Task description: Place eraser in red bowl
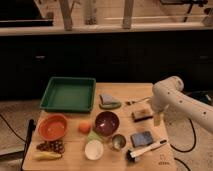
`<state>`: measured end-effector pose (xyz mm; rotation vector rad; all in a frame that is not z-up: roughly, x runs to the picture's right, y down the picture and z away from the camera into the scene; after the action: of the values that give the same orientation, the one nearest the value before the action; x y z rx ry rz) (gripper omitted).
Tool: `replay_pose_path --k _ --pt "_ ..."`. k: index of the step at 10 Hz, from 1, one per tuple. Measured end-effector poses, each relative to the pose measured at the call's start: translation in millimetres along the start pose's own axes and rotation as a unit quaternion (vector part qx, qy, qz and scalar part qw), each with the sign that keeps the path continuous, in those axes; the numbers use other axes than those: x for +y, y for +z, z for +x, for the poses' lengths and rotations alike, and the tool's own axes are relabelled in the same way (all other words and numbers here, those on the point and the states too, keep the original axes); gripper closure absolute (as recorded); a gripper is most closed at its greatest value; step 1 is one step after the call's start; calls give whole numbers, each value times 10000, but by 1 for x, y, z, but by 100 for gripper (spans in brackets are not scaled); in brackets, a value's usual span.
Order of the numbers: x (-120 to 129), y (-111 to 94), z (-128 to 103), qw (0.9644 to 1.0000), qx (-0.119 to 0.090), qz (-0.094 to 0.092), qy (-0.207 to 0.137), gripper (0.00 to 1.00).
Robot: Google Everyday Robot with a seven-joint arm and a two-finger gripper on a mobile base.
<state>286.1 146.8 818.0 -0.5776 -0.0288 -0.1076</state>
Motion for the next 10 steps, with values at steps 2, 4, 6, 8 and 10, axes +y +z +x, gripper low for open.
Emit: replay_pose_path --k 2,4,6,8,10 --pt "-4 9 0 9999 -104 6 38 20" --pt "-10 15 -3 9998 -172 15 25 20" --pt "-12 21 -5 9997 -241 10 45 20" --pt "-12 28 -6 9995 -287 11 110 20" --pt "-11 34 -6 9993 -322 6 177 20"
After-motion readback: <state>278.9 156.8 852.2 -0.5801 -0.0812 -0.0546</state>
